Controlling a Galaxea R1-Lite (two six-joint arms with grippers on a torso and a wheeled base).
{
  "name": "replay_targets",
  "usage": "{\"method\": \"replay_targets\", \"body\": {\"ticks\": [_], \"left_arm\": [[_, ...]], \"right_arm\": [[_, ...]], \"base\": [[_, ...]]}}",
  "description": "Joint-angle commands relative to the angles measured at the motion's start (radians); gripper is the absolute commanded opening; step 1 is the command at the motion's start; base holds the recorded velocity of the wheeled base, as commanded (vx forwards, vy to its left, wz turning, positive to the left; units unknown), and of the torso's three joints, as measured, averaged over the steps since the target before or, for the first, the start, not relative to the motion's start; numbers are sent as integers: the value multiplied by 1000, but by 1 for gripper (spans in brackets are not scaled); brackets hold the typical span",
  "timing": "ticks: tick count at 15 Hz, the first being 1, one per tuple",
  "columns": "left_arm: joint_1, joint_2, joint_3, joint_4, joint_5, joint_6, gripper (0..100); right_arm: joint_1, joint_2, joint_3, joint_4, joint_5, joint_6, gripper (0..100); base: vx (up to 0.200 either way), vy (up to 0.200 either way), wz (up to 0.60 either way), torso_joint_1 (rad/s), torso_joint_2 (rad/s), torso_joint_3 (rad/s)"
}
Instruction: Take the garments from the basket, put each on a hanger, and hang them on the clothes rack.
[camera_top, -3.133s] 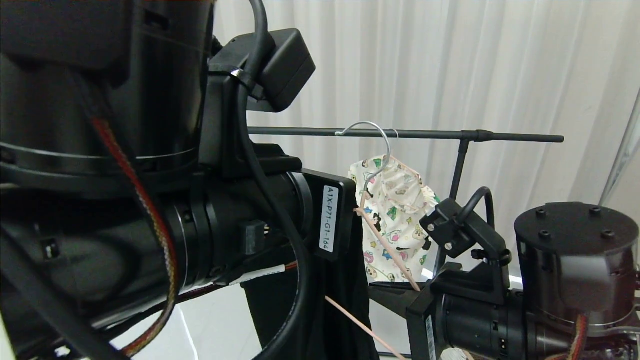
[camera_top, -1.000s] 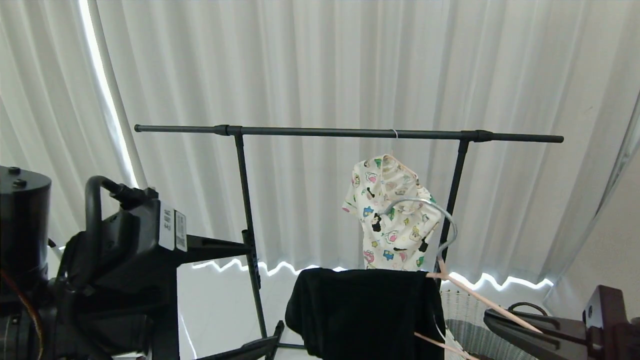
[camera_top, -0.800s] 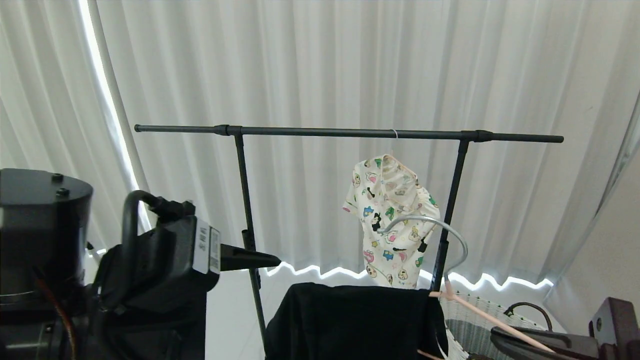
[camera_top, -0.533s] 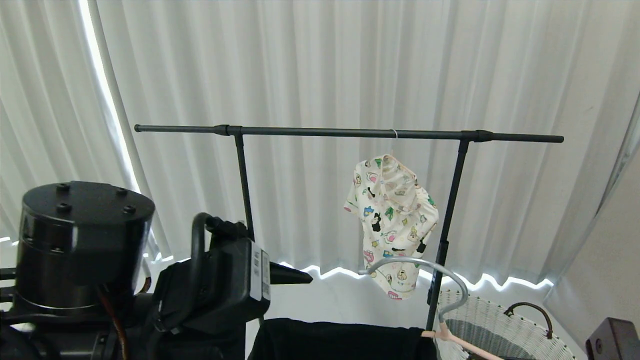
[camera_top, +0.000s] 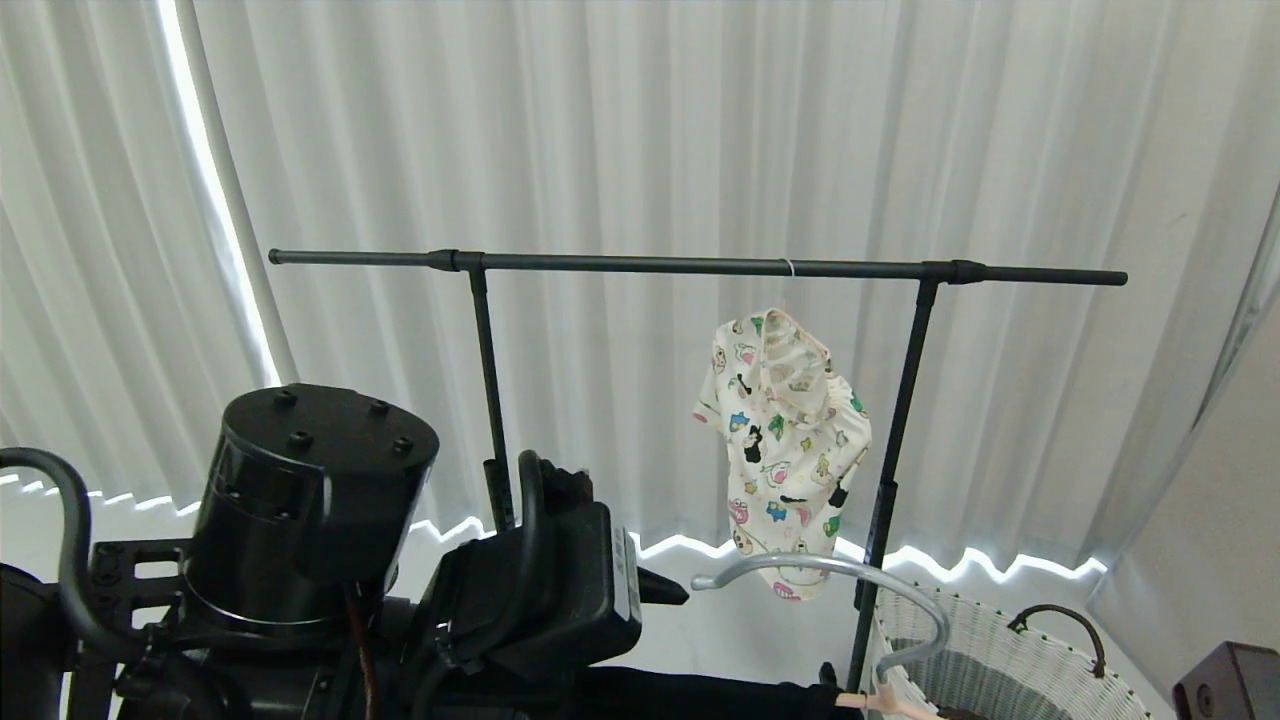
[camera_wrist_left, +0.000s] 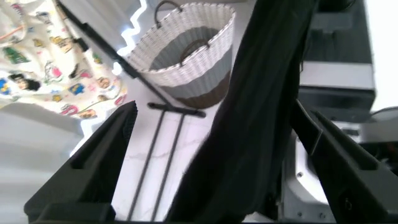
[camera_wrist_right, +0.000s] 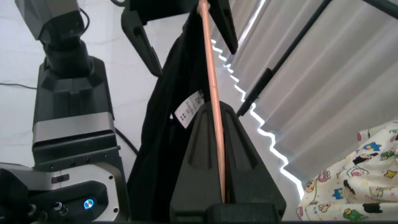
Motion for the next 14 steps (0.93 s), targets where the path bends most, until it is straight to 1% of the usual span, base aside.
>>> {"method": "replay_targets", "body": {"ticks": [1, 3, 4, 12, 13, 14], "left_arm": [[-1, 24, 1, -15, -3, -4, 100], [-1, 30, 1, -23, -3, -4, 100], [-1, 31, 3, -26, -3, -4, 0], [2, 30, 7, -27, -3, -4, 0], [4, 30, 7, -27, -3, -3, 0], [4, 30, 7, -27, -3, -3, 0]], "right_arm": [[3, 4, 0, 1, 1, -6, 0], [3, 4, -3, 0, 1, -10, 0], [1, 2, -5, 0, 1, -10, 0], [1, -13, 0, 0, 1, -22, 0], [3, -13, -2, 1, 2, -22, 100], [1, -13, -2, 1, 2, -29, 100]], "base": [[0, 0, 0, 0, 0, 0], [0, 0, 0, 0, 0, 0], [0, 0, 0, 0, 0, 0], [0, 0, 0, 0, 0, 0], [0, 0, 0, 0, 0, 0], [0, 0, 0, 0, 0, 0]]}}
